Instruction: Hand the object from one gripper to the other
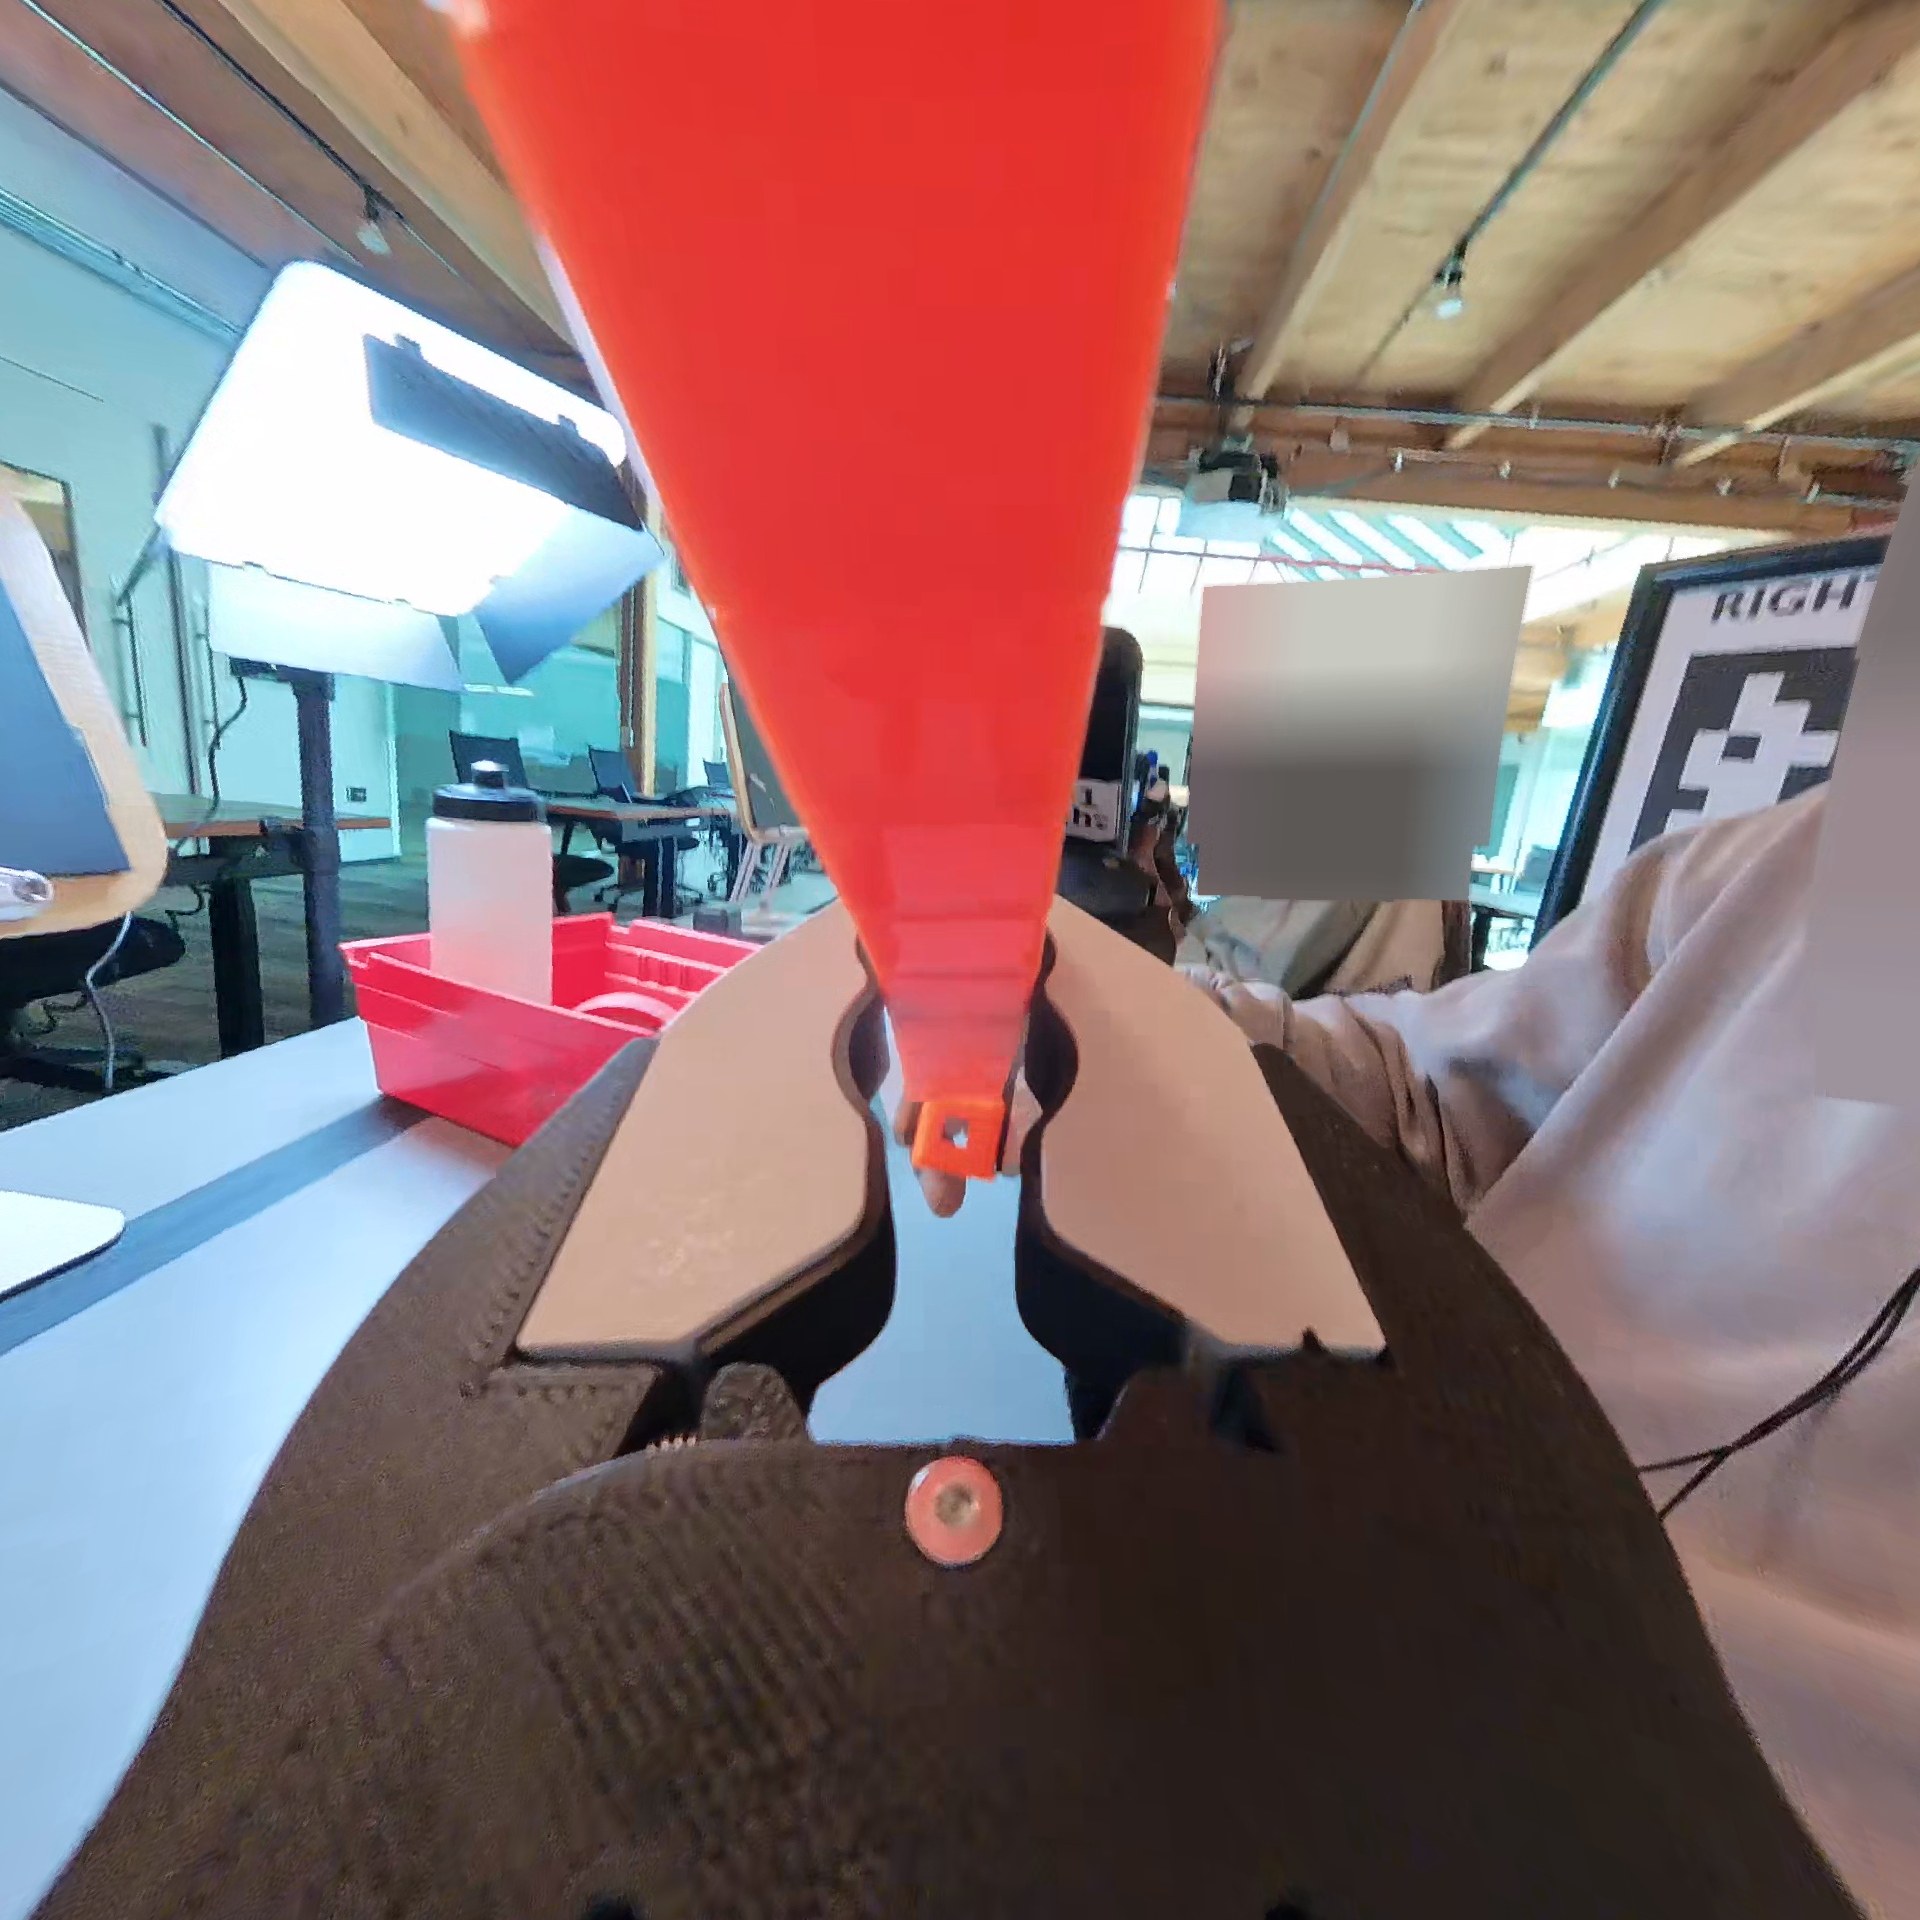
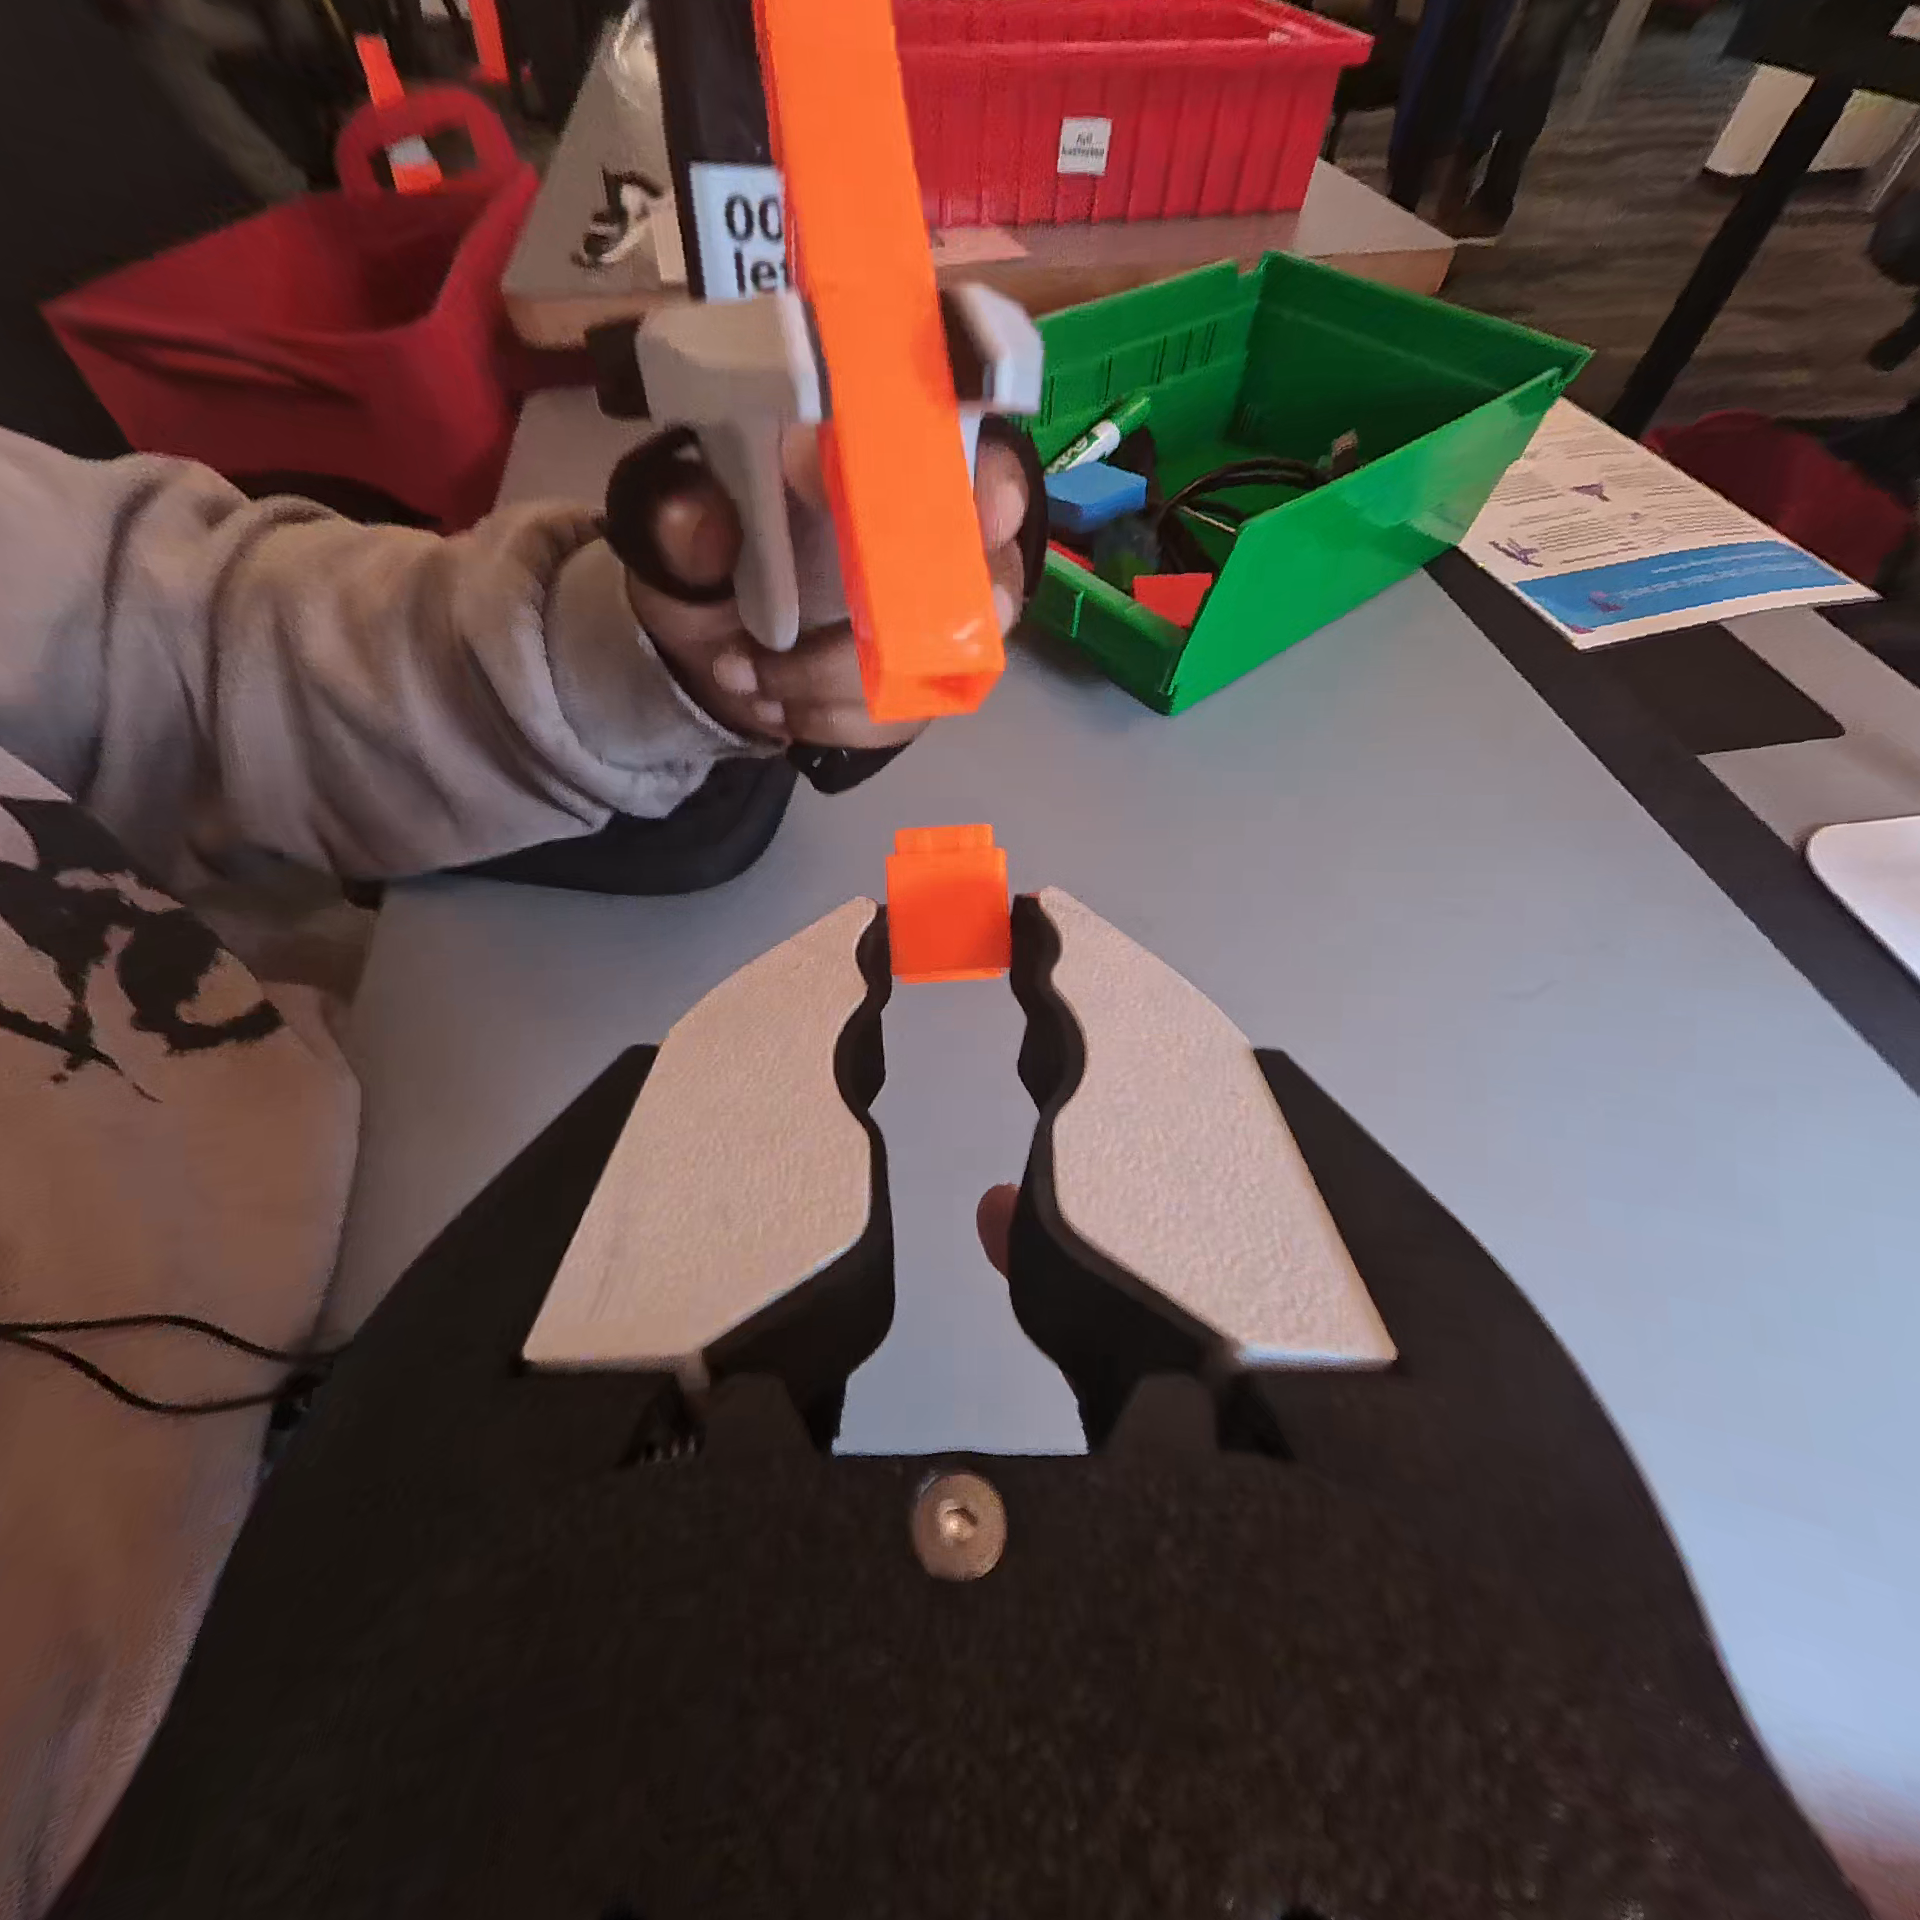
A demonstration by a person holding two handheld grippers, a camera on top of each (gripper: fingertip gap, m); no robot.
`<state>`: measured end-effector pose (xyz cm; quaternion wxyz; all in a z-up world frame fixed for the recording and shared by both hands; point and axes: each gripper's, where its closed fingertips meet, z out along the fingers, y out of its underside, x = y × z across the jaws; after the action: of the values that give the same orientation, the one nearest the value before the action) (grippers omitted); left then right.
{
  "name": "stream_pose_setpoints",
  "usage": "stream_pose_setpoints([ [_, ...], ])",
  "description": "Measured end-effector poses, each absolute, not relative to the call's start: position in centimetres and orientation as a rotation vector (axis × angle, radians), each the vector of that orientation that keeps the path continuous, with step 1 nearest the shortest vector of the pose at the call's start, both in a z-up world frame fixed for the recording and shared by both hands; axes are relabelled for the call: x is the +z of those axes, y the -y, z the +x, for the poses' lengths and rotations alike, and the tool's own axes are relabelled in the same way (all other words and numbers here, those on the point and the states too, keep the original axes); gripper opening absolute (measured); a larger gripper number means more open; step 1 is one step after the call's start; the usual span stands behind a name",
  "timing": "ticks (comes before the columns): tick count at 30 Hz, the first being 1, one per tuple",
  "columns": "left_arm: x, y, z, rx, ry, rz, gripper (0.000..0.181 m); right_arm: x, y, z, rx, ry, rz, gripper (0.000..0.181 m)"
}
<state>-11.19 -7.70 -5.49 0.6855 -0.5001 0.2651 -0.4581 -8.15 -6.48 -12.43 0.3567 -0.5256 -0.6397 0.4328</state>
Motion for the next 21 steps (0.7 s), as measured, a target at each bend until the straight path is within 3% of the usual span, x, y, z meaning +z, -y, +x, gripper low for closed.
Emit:
stream_pose_setpoints([
  [12,-6.7,8.9,-8.8,-1.066,-0.749,-1.108,0.023,-11.3,8.4,-7.8,1.329,1.624,-1.288,0.022],
  [21,-3.9,8.6,-10.1,-1.206,-0.495,-0.924,0.022,-7.0,7.9,-7.7,1.605,1.295,-1.155,0.021],
])
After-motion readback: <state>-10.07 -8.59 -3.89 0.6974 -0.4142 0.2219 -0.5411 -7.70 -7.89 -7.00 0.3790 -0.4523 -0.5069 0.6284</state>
